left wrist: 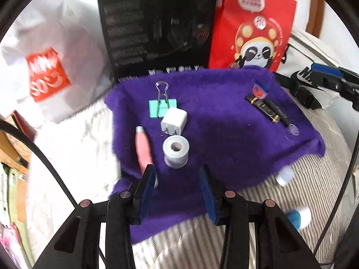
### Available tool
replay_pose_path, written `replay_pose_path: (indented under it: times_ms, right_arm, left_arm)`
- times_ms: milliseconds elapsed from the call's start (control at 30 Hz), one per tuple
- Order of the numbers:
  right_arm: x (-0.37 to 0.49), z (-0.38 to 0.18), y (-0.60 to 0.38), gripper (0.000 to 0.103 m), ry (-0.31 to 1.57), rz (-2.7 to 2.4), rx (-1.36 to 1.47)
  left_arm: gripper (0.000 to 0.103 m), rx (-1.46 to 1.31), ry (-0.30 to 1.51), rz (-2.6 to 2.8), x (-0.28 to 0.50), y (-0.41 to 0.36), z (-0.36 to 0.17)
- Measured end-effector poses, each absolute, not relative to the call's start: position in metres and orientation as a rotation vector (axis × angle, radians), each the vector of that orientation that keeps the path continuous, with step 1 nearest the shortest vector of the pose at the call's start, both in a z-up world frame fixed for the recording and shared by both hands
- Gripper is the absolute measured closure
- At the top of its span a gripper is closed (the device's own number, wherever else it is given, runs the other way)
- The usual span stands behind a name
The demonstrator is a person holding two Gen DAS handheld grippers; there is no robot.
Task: Organize rigid objects
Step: 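Open both grippers and lift away from the towel, then grasp the blue-and-white canister with the left gripper while the right grasps the small white cap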
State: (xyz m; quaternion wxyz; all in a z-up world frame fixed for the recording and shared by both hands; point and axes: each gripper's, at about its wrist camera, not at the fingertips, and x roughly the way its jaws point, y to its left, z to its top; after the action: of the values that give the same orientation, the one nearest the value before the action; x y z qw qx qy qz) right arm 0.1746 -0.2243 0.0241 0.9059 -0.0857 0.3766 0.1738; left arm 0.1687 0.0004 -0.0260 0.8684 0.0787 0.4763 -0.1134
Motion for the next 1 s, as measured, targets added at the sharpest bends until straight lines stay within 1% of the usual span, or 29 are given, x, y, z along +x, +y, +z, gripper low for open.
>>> replay_pose_path:
  times_ms: [100, 267, 467, 500, 567, 633, 700, 733, 833, 1000]
  right_arm:
    - [0.152, 0.025, -0.224, 0.052, 0.768, 0.396, -0.148]
    - [0.111, -0.001, -0.223, 0.052, 0.803, 0.38, -0.133]
    - [0.074, -0.04, -0.248, 0.052, 0.853, 0.282, -0.021]
    - [0.068, -0.045, -0.253, 0.051, 0.862, 0.27, -0.006]
    - [0.056, -0.053, -0.265, 0.051, 0.886, 0.236, 0.016]
    - [0.046, -0.057, -0.278, 0.051, 0.9, 0.194, 0.034]
    - [0.037, -0.056, -0.292, 0.051, 0.898, 0.164, 0.054]
    - [0.031, -0.056, -0.301, 0.051, 0.896, 0.146, 0.072]
    - [0.023, -0.055, -0.32, 0.051, 0.891, 0.108, 0.111]
    - [0.015, -0.06, -0.337, 0.051, 0.897, 0.073, 0.138]
  left_arm:
    - [0.06, 0.149, 0.971, -0.242, 0.15, 0.008, -0.013]
    - [0.06, 0.129, 0.977, -0.319, 0.117, 0.004, -0.015]
    - [0.059, 0.074, 1.007, -0.393, 0.093, -0.012, -0.03]
    - [0.055, 0.062, 1.011, -0.411, 0.091, -0.015, -0.031]
    - [0.038, 0.043, 1.004, -0.449, 0.086, -0.023, -0.03]
    - [0.029, 0.031, 0.984, -0.465, 0.08, -0.032, -0.026]
    - [0.026, 0.027, 0.972, -0.481, 0.075, -0.04, -0.023]
    - [0.021, 0.032, 0.97, -0.49, 0.073, -0.045, -0.021]
    - [0.019, 0.071, 0.977, -0.481, 0.069, -0.063, -0.024]
    - [0.019, 0.103, 1.026, -0.464, 0.072, -0.087, -0.038]
